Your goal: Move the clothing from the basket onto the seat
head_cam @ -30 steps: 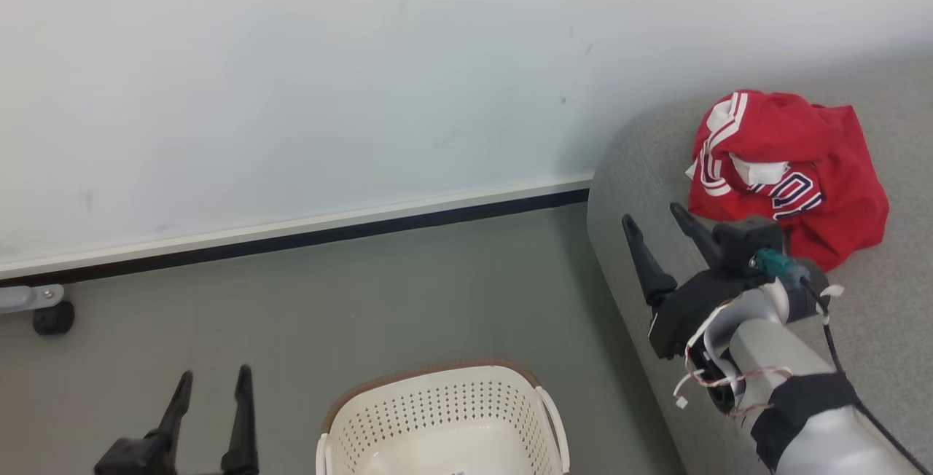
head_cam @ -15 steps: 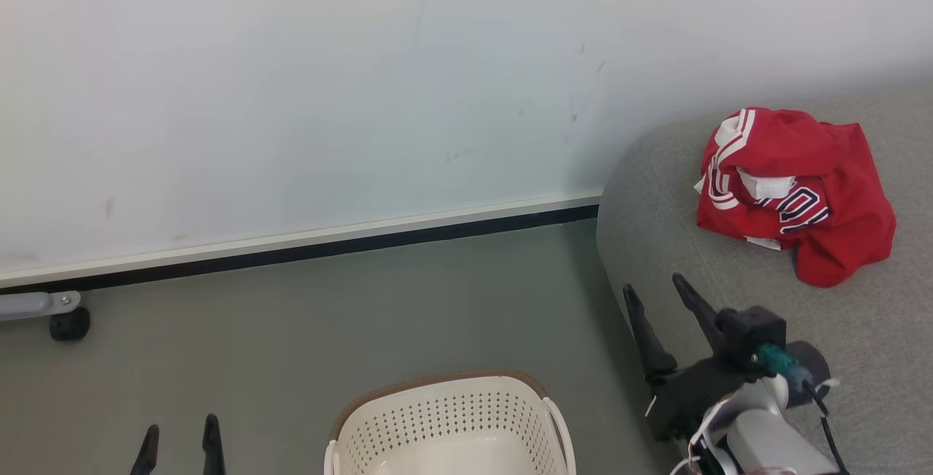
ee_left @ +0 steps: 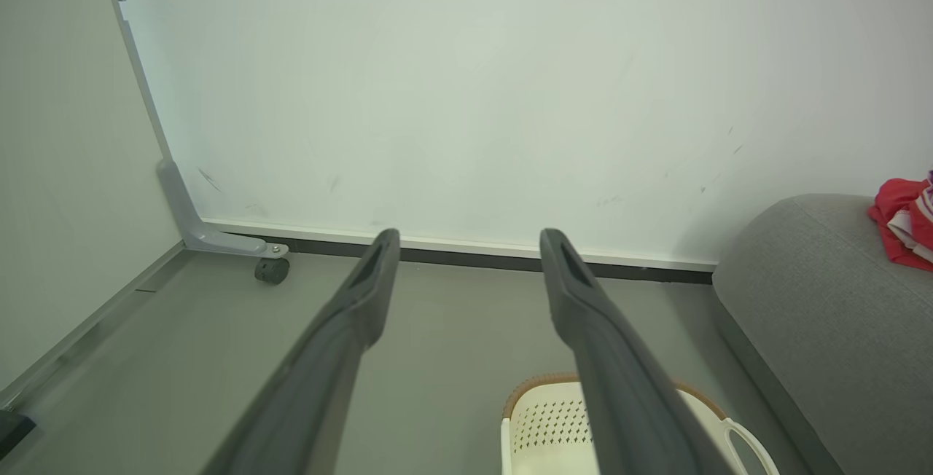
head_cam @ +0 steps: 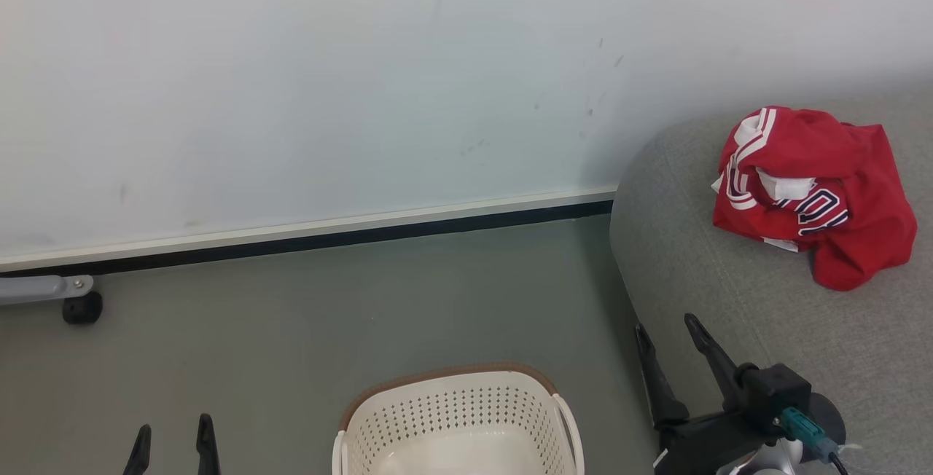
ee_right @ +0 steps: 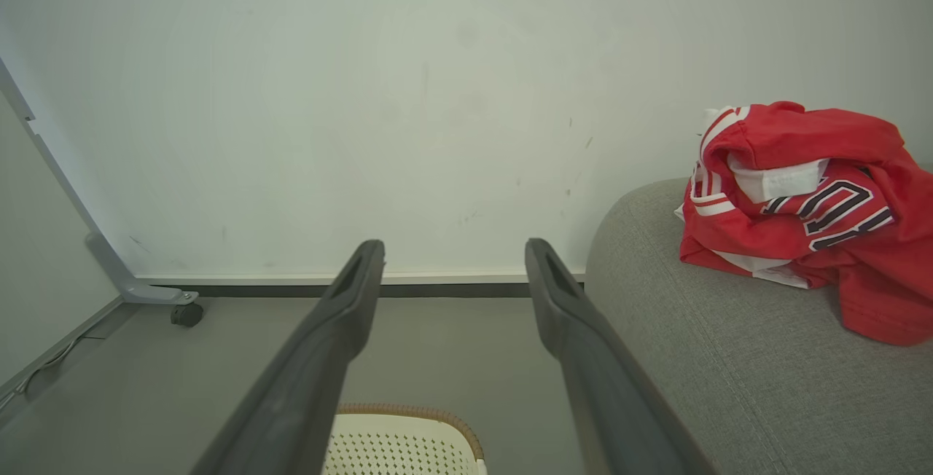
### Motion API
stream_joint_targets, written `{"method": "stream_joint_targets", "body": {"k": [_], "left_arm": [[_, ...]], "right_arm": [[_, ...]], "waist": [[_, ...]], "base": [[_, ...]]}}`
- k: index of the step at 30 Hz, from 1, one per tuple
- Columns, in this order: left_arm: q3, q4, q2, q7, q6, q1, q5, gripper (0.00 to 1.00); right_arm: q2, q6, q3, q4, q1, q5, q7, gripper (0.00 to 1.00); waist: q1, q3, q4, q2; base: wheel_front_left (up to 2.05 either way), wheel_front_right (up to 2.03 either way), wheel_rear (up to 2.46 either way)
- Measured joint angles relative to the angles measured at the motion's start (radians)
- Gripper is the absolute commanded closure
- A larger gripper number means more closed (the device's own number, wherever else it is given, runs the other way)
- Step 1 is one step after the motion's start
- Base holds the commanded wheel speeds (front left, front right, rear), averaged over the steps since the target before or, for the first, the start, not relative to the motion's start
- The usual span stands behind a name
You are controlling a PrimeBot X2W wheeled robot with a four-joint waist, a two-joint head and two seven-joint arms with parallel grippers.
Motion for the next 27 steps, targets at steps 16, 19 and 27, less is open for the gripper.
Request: {"method": "stream_joint_targets", "body": {"k": [16,19,27], "left_arm": [[-0.003,-0.039,0.000,0.000,0.003,0.011,0.058,0.00],[-0.002,-0.040,0.002,0.000,0.003,0.011,0.063,0.00],[-0.002,-0.039,0.005,0.000,0.003,0.011,0.077,0.00]], "right_arm": [[0.000,-0.019,-0.059,-0.126,0.108,-0.041,0.000,0.00],[0.000,-0.019,-0.067,-0.139,0.112,-0.045,0.000,0.00],[0.001,-0.026,-0.081,-0.156,0.118,-0.055,0.000,0.00]], "waist": [[0.0000,0.015,0.004,0.0000],[0.0000,0.017,0.005,0.0000],[0.0000,0.018,0.008,0.0000]], "base": [[0.00,0.00,0.00],[0.00,0.00,0.00],[0.00,0.00,0.00]]}}
